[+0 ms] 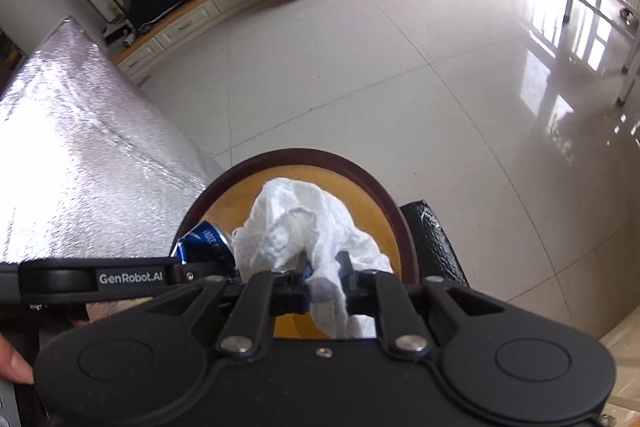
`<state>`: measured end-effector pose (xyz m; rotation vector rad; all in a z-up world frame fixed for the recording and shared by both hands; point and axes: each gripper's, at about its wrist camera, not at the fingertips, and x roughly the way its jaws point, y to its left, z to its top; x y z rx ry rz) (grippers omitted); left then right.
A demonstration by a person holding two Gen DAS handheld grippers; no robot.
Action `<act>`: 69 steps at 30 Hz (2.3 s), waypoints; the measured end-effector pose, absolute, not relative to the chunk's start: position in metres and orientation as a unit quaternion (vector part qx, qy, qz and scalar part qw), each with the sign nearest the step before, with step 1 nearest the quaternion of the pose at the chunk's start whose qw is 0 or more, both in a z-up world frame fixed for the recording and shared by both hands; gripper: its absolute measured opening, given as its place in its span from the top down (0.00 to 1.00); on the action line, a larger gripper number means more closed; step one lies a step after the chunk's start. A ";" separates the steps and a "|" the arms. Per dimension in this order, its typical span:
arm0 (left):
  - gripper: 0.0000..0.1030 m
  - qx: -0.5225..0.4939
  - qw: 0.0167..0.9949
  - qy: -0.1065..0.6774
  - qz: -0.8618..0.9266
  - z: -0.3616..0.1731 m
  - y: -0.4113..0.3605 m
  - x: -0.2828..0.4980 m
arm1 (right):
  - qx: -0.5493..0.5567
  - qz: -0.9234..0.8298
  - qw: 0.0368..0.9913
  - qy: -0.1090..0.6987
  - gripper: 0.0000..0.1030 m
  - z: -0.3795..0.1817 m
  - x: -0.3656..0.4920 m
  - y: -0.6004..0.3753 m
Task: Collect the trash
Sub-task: 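Carry the can and tissue with both tools over the wastebasket, then open both tools to drop the can and tissue into the wastebasket, then withdraw both tools from the wastebasket back toward the table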
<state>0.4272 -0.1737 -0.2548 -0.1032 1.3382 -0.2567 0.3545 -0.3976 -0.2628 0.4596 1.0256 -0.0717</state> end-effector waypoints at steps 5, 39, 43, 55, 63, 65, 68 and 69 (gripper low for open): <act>0.55 -0.126 0.743 0.651 -0.090 -0.268 -0.154 0.430 | 0.260 -0.050 0.826 0.497 0.87 -0.293 0.373 -0.394; 0.27 -0.067 0.743 0.665 -0.030 -0.304 -0.190 0.432 | 0.372 -0.071 0.775 0.506 0.73 -0.340 0.376 -0.401; 0.14 -0.061 0.741 0.669 -0.026 -0.304 -0.188 0.432 | 0.387 -0.065 0.775 0.495 0.49 -0.333 0.375 -0.408; 0.00 -0.043 0.750 0.659 -0.041 -0.297 -0.198 0.427 | 0.380 -0.073 0.780 0.492 0.22 -0.318 0.372 -0.416; 0.00 -0.023 0.762 0.645 -0.046 -0.273 -0.188 0.416 | 0.349 -0.062 0.793 0.496 0.17 -0.294 0.370 -0.415; 0.00 -0.015 0.769 0.638 -0.047 -0.265 -0.184 0.412 | 0.334 -0.058 0.799 0.496 0.13 -0.285 0.368 -0.415; 0.00 -0.021 0.780 0.625 -0.042 -0.251 -0.177 0.408 | 0.309 -0.058 0.810 0.495 0.09 -0.270 0.365 -0.416; 0.00 -0.025 0.782 0.621 -0.042 -0.247 -0.174 0.407 | 0.302 -0.058 0.812 0.495 0.09 -0.265 0.362 -0.416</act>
